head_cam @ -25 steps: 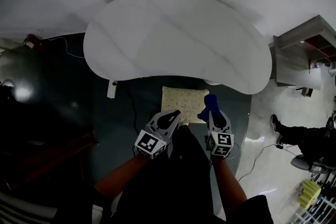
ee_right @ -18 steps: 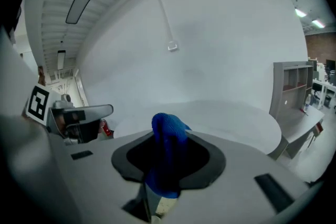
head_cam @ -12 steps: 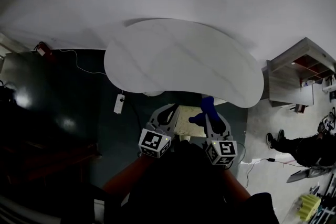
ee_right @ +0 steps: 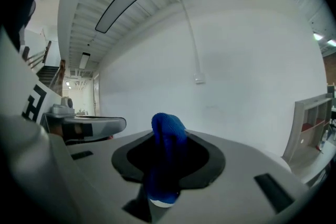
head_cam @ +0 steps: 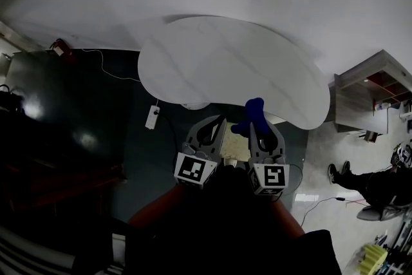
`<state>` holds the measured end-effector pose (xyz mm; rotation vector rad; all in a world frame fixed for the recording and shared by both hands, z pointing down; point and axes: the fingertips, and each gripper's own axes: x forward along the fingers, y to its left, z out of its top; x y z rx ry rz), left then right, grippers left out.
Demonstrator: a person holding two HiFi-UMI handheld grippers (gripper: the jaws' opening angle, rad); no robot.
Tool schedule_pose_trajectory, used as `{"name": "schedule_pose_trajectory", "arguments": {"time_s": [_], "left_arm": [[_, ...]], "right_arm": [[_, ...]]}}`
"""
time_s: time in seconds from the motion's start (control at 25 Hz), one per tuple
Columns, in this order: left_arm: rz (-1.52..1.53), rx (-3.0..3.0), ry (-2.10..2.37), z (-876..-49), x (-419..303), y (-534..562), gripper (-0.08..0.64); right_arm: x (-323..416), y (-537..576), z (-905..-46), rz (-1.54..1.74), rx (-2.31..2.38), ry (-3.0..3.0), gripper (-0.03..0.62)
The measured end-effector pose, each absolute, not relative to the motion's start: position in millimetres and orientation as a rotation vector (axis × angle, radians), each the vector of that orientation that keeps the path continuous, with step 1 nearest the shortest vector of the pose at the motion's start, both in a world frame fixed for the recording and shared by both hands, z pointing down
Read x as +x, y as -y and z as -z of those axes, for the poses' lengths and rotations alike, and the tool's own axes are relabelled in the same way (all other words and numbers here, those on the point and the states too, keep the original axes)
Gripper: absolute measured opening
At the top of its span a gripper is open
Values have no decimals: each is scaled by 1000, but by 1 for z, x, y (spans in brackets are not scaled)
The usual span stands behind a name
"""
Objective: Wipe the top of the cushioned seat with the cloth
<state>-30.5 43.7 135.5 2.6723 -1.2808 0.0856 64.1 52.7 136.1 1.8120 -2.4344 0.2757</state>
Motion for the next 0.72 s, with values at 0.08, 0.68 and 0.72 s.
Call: {"name": "schedule_pose_trajectory", "arguments": {"time_s": [0.08, 0.68, 0.72], "left_arm": [[-58, 2683, 1290, -130, -28, -42, 23], [0, 2740, 1351, -106, -39, -34, 23], [9, 2746, 1363, -103, -41, -34, 23]], "right_arm": [[61, -55, -129, -220, 1811, 2436, 124], [44, -50, -104, -107, 1824, 2461, 123], [43, -50, -103, -111, 1832, 2464, 123]]}}
